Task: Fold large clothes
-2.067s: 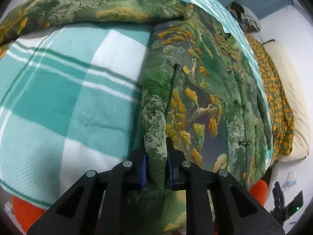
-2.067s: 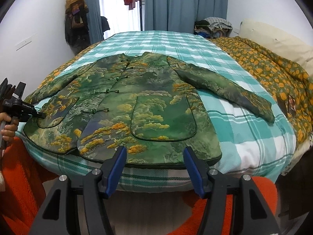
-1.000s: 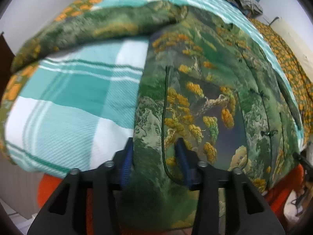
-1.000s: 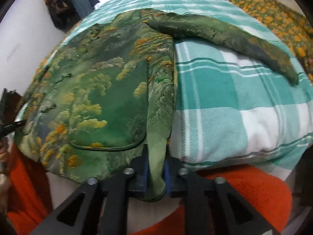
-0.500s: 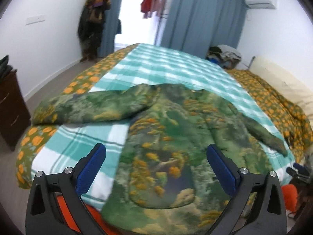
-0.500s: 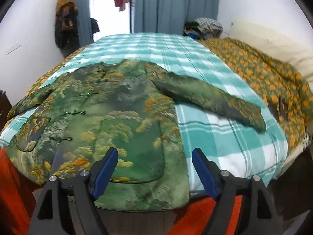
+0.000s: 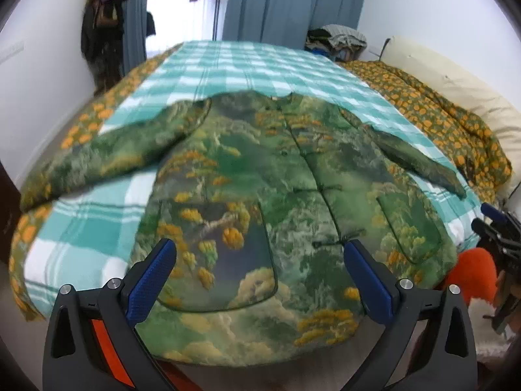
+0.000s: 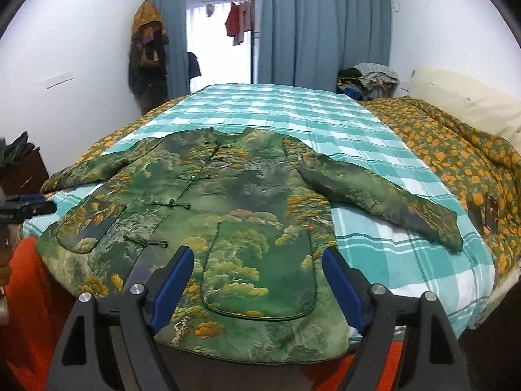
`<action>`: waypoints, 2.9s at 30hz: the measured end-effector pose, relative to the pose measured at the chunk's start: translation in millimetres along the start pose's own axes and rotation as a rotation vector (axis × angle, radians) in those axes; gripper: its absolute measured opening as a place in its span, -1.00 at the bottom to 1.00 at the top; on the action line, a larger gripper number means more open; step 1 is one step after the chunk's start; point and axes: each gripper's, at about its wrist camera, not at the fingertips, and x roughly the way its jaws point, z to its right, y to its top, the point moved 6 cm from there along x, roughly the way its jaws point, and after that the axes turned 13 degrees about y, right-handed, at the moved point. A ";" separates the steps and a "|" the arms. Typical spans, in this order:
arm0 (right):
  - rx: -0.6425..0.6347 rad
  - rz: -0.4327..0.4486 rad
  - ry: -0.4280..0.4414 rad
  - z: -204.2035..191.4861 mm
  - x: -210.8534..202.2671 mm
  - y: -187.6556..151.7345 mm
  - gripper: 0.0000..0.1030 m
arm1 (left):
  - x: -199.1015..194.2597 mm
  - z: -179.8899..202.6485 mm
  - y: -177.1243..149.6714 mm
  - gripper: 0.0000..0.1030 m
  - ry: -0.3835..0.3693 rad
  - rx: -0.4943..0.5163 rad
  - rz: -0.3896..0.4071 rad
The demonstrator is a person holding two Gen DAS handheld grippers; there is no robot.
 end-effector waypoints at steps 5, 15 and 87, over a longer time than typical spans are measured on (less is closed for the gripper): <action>-0.043 -0.005 -0.030 -6.3 1.3 -1.7 0.62 | -6.8 0.3 11.2 0.99 -0.017 -0.006 0.012; -0.069 0.019 0.001 -12.9 3.2 2.0 0.70 | -9.2 1.0 12.5 0.99 0.013 -0.031 0.041; 0.835 0.335 -0.276 347.3 12.3 21.8 -0.82 | 24.9 34.8 -25.4 0.99 0.066 0.074 -0.092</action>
